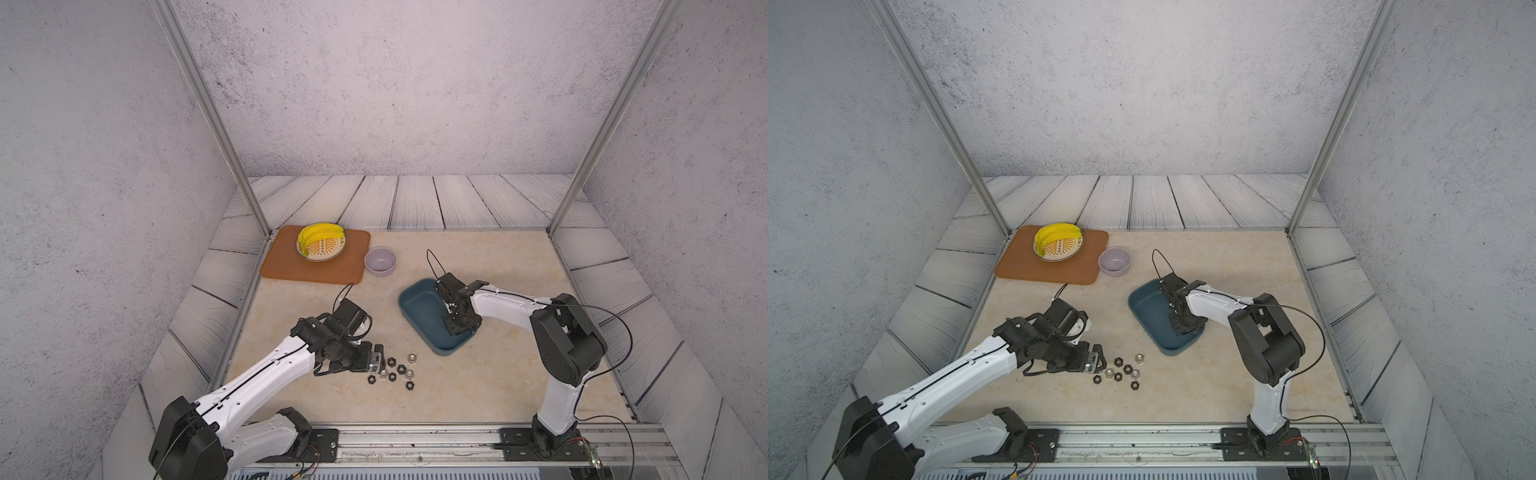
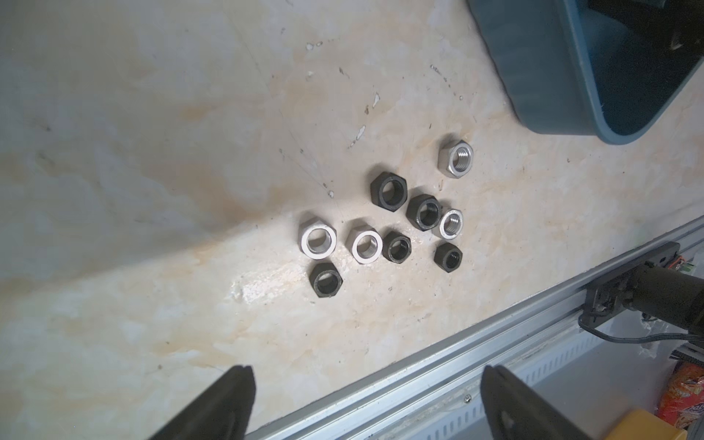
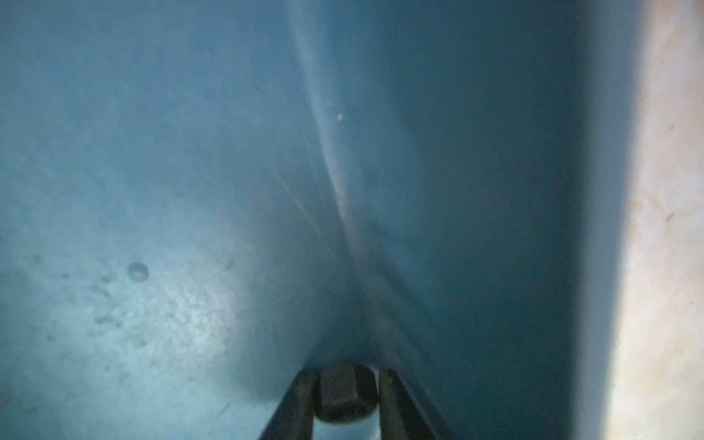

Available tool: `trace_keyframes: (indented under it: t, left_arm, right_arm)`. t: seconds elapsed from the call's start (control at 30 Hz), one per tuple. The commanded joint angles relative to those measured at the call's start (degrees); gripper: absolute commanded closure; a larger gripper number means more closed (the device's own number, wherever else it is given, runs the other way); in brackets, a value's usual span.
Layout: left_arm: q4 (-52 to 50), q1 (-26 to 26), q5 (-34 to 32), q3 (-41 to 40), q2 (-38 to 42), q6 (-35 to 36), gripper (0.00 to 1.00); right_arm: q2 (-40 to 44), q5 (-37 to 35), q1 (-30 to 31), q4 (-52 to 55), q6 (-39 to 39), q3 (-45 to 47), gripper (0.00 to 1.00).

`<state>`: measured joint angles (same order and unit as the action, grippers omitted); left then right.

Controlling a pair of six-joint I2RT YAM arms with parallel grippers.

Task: Put the nuts on the desktop into the storage box
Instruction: Place the nut in the storage box, then pick up the nut from the center of the board.

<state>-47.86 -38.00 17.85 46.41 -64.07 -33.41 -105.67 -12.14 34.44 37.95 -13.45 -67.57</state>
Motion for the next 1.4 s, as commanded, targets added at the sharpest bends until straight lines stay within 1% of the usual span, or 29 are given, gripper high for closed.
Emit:
trace_keyframes:
  t: [0.0, 0.1, 0.17, 0.43, 0.57, 0.7, 0.8, 0.83, 0.9, 1.1, 1.17, 1.23, 1.37]
  left_arm:
    - [-0.32, 0.21, 0.85, 0.0, -0.29, 1.18, 0.01]
    - [0.04, 0.21, 1.38, -0.18, -0.36, 1.5, 0.0]
    - [0.39, 0.12, 1.45, -0.34, -0.35, 1.6, 0.01]
    - [1.76, -0.11, 2.0, -0.52, -1.66, 2.21, 0.01]
    - [3.7, -0.5, 3.25, -0.78, -1.53, 1.97, 0.01]
    - [4.21, -0.56, 3.93, -0.88, -2.25, 1.84, 0.02]
    - [4.51, -1.14, 4.8, -0.84, -3.51, 1.73, 0.03]
    - [4.03, -1.45, 4.42, -0.55, -3.91, 1.83, 0.03]
    - [3.15, -2.1, 2.94, -0.23, -4.38, 2.06, 0.04]
    - [0.09, -3.28, -2.7, 1.05, -8.0, 2.75, 0.08]
    - [-0.56, -3.67, -3.41, 1.9, -10.03, 2.99, 0.09]
    - [-0.12, -4.27, -3.43, 2.56, -11.68, 3.06, 0.1]
    - [0.49, -5.55, -4.34, 3.14, -13.46, 3.22, 0.13]
  right_arm:
    - [0.98, 0.47, -0.11, 1.16, -0.35, -1.51, 0.59]
    - [3.37, 3.12, -0.08, 0.43, -0.55, -1.12, 0.52]
    - [5.48, 4.36, -0.06, -0.06, -1.07, -0.61, 0.49]
    - [16.94, 5.1, -0.03, 0.44, -2.24, 1.09, 0.45]
    - [23.43, 7.42, 0.0, 1.12, -1.78, 2.34, 0.41]
    - [29.35, 11.61, 0.02, 2.84, -0.9, 3.35, 0.38]
    - [33.7, 15.76, 0.03, 3.61, -0.81, 5.19, 0.28]
    - [35.04, 16.99, 0.02, 3.91, -0.83, 6.24, 0.26]
    - [37.26, 19.13, 0.05, 4.94, -1.18, 7.84, 0.26]
    - [42.75, 29.4, 0.5, 5.9, -2.5, 12.69, 0.26]
    - [44.6, 31.38, 1.3, 5.45, -2.44, 14.57, 0.2]
    - [46.59, 34.78, 1.81, 4.54, -1.72, 16.66, 0.01]
    - [49.91, 40.22, 3.17, 2.79, -1.7, 19.97, 0.01]
